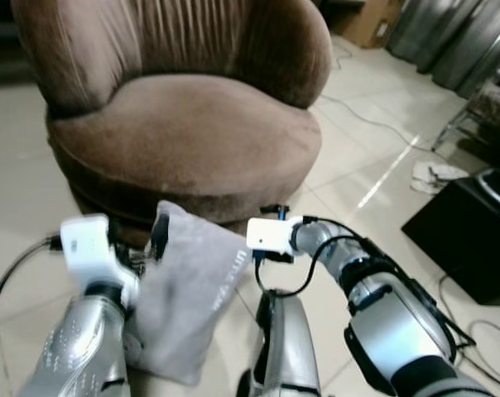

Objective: Move the pillow to the sofa from floor

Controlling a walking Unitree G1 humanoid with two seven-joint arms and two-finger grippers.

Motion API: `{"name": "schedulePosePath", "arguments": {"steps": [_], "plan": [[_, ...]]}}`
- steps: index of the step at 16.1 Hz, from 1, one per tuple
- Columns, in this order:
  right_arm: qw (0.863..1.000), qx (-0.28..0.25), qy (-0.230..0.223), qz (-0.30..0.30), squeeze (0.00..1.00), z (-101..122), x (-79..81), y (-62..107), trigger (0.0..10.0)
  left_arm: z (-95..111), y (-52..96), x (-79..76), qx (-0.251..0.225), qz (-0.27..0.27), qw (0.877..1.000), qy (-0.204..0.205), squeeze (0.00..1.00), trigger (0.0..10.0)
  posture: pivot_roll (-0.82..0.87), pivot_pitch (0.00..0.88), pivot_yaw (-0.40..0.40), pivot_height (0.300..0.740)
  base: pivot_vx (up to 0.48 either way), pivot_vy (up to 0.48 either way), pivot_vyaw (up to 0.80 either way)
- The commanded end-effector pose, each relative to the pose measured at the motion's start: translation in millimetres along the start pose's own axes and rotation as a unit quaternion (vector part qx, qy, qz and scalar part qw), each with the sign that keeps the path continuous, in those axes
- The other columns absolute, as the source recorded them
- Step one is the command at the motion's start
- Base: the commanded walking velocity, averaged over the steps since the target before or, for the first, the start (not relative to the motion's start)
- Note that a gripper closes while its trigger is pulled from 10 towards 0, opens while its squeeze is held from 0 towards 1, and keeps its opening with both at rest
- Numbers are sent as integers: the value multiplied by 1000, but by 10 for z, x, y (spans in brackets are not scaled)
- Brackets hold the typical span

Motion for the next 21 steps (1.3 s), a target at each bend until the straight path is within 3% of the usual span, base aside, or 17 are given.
{"name": "schedulePosePath", "arguments": {"steps": [1,3,7,9,12,15,17,18,19,20,21], "plan": [[1000,15,11,3,0,-37,-4,7,10000,110,36,-222,-10,-10,999,50,0,10000,129,124,-290,455,0,0,0],[1000,14,19,1,0,18,-8,-27,10000,114,113,-258,-2,-10,999,48,0,10000,145,138,-292,455,0,0,0],[999,7,44,1,0,156,8,-106,10000,-26,264,-126,38,20,998,51,0,10000,159,172,-298,455,0,0,0],[999,5,34,-1,0,178,14,-122,10000,-50,306,-102,48,31,998,38,0,10000,164,185,-300,455,0,0,0],[999,1,39,7,0,177,85,-141,10000,-5,480,-140,56,18,997,40,0,10000,211,233,-277,455,0,0,0],[999,-5,36,1,0,249,91,-180,10000,81,561,-101,49,32,997,56,0,10000,225,246,-268,455,0,0,0],[1000,-13,26,-3,0,283,111,-199,10000,-117,539,111,73,87,991,63,0,10000,215,199,-241,455,0,0,0],[998,-32,-31,-34,0,317,-3,-176,10000,-367,677,333,112,100,988,-31,0,10000,215,199,-241,455,0,0,0],[992,-51,-94,-64,0,300,-90,-137,10000,-529,899,696,151,120,981,-10,0,10000,214,161,-218,455,0,0,0],[991,-54,-105,-69,0,292,-100,-130,10000,-544,953,775,155,126,980,7,0,10000,214,161,-218,455,0,0,0],[984,-60,-141,-90,0,241,-116,-105,10000,-714,795,1091,170,123,977,-33,0,10000,212,116,-197,455,0,0,0]]}}
Point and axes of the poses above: a point about 5 cm out from each wrist's last joint towards the gripper, its own y axis pointing back from the gripper into the wrist, its own z axis along the axis of the wrist's last joint, x = y × z, the point moved 1 cm from there along -y, pointing out of the wrist towards the gripper, and after that the axes turned 7 degrees about -y, right-handed, at the moved point
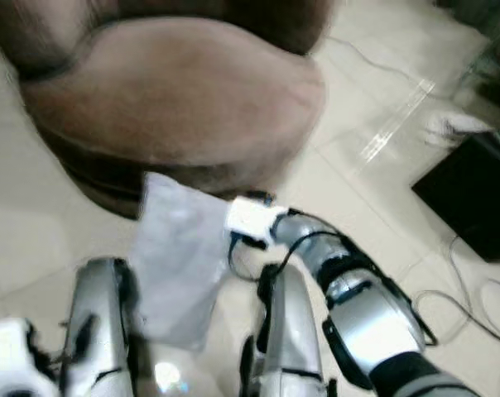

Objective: Move the pillow to the sofa from floor

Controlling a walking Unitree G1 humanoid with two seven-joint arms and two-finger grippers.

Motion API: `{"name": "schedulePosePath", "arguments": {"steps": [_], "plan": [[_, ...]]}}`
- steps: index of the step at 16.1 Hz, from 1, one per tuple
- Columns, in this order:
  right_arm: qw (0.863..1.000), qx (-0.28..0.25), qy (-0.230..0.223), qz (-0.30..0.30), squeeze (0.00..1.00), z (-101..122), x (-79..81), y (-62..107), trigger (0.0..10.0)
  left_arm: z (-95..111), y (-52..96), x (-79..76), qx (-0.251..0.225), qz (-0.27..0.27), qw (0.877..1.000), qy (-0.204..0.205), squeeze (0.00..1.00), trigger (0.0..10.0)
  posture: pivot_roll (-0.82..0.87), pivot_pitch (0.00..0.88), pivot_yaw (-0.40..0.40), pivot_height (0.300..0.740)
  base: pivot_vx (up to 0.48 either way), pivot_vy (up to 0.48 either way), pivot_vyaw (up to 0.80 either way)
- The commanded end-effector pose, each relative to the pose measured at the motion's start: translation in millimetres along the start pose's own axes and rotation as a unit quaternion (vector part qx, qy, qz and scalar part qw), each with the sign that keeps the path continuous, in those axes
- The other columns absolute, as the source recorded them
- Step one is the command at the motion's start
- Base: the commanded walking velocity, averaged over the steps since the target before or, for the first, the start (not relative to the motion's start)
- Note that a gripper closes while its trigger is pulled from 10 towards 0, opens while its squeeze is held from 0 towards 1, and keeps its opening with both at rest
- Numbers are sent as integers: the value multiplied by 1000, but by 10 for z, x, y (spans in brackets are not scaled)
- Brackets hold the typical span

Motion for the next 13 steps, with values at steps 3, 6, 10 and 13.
{"name": "schedulePosePath", "arguments": {"steps": [3,6,10,13], "plan": [[997,7,-70,-31,0,-224,-17,113,10000,-265,-561,309,56,-21,992,-108,0,10000,152,38,-157,455,0,0,0],[997,16,-69,-26,0,-298,57,130,10000,14,-851,227,21,-87,990,-111,0,10000,77,26,-106,455,0,0,0],[996,8,-81,-32,0,-285,45,131,10000,312,-1148,-4,-28,-164,969,-183,0,10000,35,20,-78,455,0,0,0],[996,7,-86,-31,0,-291,76,127,10000,357,-1162,-186,-45,-200,959,-196,0,10000,36,18,-78,455,0,0,0]]}}
Point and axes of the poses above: a point about 5 cm out from each wrist's last joint towards the gripper, its own y axis pointing back from the gripper into the wrist, its own z axis along the axis of the wrist's last joint, x = y × z, the point moved 1 cm from there along -y, pointing out of the wrist towards the gripper, and after that the axes turned 7 degrees about -y, right-handed, at the moved point
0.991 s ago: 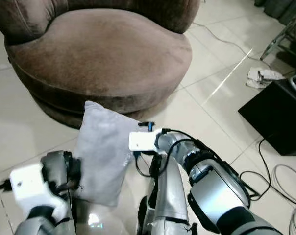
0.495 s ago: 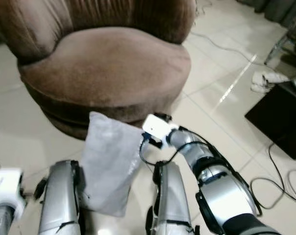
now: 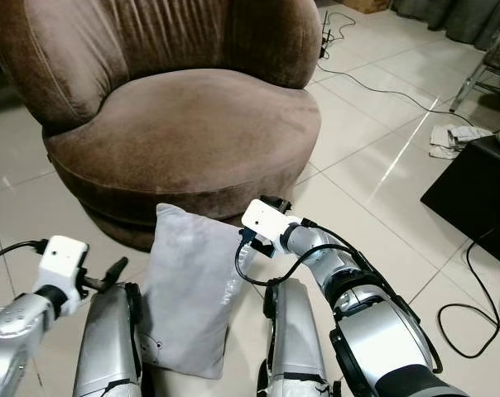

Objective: Move the pillow to the sofa from floor

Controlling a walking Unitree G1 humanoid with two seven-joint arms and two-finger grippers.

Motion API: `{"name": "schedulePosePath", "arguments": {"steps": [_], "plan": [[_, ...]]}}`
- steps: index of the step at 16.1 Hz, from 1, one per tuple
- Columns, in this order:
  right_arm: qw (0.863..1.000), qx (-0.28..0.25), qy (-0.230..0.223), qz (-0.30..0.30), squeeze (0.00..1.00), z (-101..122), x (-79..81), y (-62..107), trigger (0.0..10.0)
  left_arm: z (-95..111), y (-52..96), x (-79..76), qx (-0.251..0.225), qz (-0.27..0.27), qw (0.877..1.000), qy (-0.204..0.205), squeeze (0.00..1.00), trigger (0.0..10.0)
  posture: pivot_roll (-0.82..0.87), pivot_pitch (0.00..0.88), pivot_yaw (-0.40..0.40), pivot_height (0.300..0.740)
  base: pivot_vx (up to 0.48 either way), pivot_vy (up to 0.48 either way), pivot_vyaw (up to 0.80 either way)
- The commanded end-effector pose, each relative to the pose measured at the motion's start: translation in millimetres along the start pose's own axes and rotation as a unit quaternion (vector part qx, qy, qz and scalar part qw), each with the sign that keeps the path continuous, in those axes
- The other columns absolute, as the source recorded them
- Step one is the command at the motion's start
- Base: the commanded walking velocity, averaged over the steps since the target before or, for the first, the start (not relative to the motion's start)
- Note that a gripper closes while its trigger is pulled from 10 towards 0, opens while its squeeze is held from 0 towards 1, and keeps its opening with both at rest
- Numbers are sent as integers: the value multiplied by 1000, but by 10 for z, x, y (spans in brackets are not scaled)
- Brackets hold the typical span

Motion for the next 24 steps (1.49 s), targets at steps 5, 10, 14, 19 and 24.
{"name": "schedulePosePath", "arguments": {"steps": [5,10,14,19,24], "plan": [[1000,7,2,-1,0,-26,-37,22,10000,-53,-95,-110,5,-36,999,-12,0,10000,39,41,-92,455,0,0,0],[997,23,61,31,0,-40,-4,24,10000,17,-85,-124,-10,-46,999,-28,0,10000,48,71,-99,455,0,0,0],[991,52,113,48,0,-87,-3,30,10000,48,-26,-177,-20,-51,998,-31,0,10000,66,90,-106,455,0,0,0],[983,63,161,61,0,-71,56,-6,10000,116,-9,-172,-26,-60,997,-44,0,10000,90,104,-109,455,0,0,0],[978,68,180,85,0,-134,116,20,10000,164,170,-156,-27,-66,996,-55,0,10000,76,204,-94,455,0,0,0]]}}
Point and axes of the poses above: a point about 5 cm out from each wrist's last joint towards the gripper, its own y axis pointing back from the gripper into the wrist, its own z axis along the axis of the wrist's last joint, x = y × z, the point moved 1 cm from there along -y, pointing out of the wrist towards the gripper, and after that the axes turned 7 degrees about -y, right-handed, at the moved point
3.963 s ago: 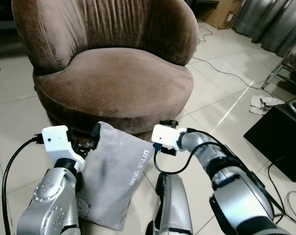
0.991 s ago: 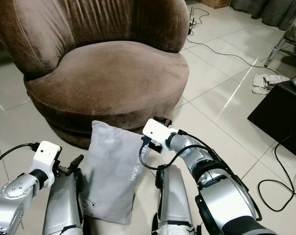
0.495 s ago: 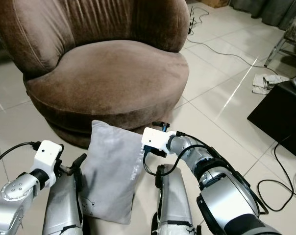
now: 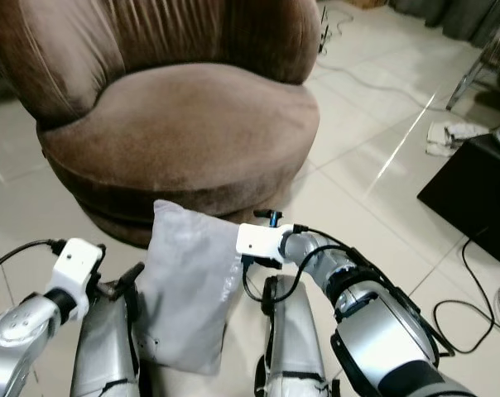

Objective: Move the pillow to the sofa from floor

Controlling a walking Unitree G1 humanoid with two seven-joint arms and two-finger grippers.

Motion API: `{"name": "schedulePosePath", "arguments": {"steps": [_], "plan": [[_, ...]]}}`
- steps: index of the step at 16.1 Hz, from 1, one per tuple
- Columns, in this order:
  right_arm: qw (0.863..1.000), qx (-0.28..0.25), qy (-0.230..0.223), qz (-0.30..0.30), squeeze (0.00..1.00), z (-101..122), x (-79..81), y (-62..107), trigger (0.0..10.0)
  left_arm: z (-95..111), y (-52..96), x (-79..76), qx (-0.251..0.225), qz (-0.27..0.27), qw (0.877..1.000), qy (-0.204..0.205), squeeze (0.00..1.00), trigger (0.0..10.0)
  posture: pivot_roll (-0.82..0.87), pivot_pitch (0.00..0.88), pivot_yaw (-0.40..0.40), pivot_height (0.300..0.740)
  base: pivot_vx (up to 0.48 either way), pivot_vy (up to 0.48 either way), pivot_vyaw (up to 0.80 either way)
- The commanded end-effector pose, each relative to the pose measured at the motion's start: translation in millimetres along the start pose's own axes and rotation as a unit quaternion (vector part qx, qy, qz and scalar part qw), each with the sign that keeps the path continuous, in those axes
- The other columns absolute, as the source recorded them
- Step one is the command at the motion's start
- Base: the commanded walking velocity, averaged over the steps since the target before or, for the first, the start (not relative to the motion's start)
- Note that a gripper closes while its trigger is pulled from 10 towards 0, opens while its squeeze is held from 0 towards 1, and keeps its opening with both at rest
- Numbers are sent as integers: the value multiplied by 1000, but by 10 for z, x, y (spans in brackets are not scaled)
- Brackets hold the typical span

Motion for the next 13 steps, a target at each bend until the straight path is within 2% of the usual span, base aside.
{"name": "schedulePosePath", "arguments": {"steps": [1,4,6,11,13], "plan": [[1000,12,14,11,0,-43,16,12,10000,37,34,9,-1,-10,1000,-6,0,10000,70,228,-93,455,0,0,0],[1000,10,21,15,0,-15,19,-1,10000,71,88,36,-2,-11,1000,-10,0,10000,66,261,-89,455,0,0,0],[1000,4,24,14,0,26,-28,-2,10000,180,188,32,-14,-11,1000,-19,0,10000,60,314,-101,455,0,0,0],[998,10,49,35,0,-13,-23,26,10000,333,311,-65,-25,-12,999,-17,0,10000,47,383,-136,455,0,0,0],[995,22,79,48,0,-13,-24,22,10000,352,338,-128,-24,-18,999,-14,0,10000,42,396,-145,455,0,0,0]]}}
Point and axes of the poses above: a point about 5 cm out from each wrist's last joint towards the gripper, its own y axis pointing back from the gripper into the wrist, its own z axis along the axis of the wrist's last joint, x = y × z, the point moved 1 cm from there along -y, pointing out of the wrist towards the gripper, and after that the axes turned 7 degrees about -y, right-handed, at the moved point
